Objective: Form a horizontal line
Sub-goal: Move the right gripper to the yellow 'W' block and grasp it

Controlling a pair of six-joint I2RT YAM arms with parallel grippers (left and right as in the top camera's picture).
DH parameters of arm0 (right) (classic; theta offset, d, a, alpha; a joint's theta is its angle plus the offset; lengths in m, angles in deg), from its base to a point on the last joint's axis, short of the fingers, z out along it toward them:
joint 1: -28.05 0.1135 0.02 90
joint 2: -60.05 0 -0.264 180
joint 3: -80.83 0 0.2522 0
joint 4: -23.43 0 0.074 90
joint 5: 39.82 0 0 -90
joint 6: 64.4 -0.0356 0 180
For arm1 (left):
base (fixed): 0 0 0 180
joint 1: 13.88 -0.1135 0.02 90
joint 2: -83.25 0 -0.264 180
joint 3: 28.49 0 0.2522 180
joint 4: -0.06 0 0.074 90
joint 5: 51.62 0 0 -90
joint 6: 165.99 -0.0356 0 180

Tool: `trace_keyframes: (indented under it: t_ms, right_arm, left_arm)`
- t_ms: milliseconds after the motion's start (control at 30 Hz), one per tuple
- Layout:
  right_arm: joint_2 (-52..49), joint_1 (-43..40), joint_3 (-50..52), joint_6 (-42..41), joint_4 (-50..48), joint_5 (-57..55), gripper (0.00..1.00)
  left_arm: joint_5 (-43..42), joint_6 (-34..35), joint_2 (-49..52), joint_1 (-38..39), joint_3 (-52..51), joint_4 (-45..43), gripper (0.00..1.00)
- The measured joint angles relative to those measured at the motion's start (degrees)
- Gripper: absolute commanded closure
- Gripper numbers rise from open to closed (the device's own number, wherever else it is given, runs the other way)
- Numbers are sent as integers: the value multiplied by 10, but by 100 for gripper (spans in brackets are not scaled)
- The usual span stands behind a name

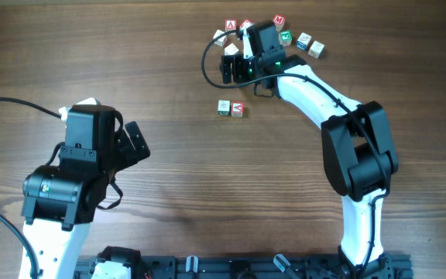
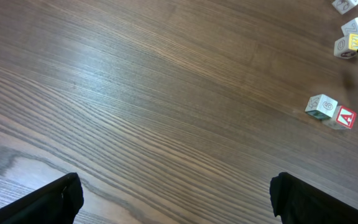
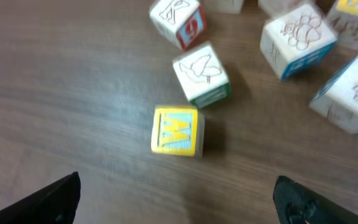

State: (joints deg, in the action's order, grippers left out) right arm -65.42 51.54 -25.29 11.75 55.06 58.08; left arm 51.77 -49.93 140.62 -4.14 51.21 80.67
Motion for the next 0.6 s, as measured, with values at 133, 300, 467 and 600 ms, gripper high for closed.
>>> trace_keyframes:
  t_ms: [133, 300, 467, 600]
  right_arm:
    - [-1, 1, -51, 5, 39, -8, 1]
    - [-9, 22, -63, 22, 9, -65, 8]
    - [-61, 26, -64, 26, -28, -79, 15]
    - [-91, 26, -64, 20, -40, -80, 28]
  left_arm:
    - [0, 0, 0, 0, 0, 0, 0]
    - [0, 0, 0, 0, 0, 0, 0]
    - [0, 0, 0, 0, 0, 0, 0]
    - [0, 0, 0, 0, 0, 0, 0]
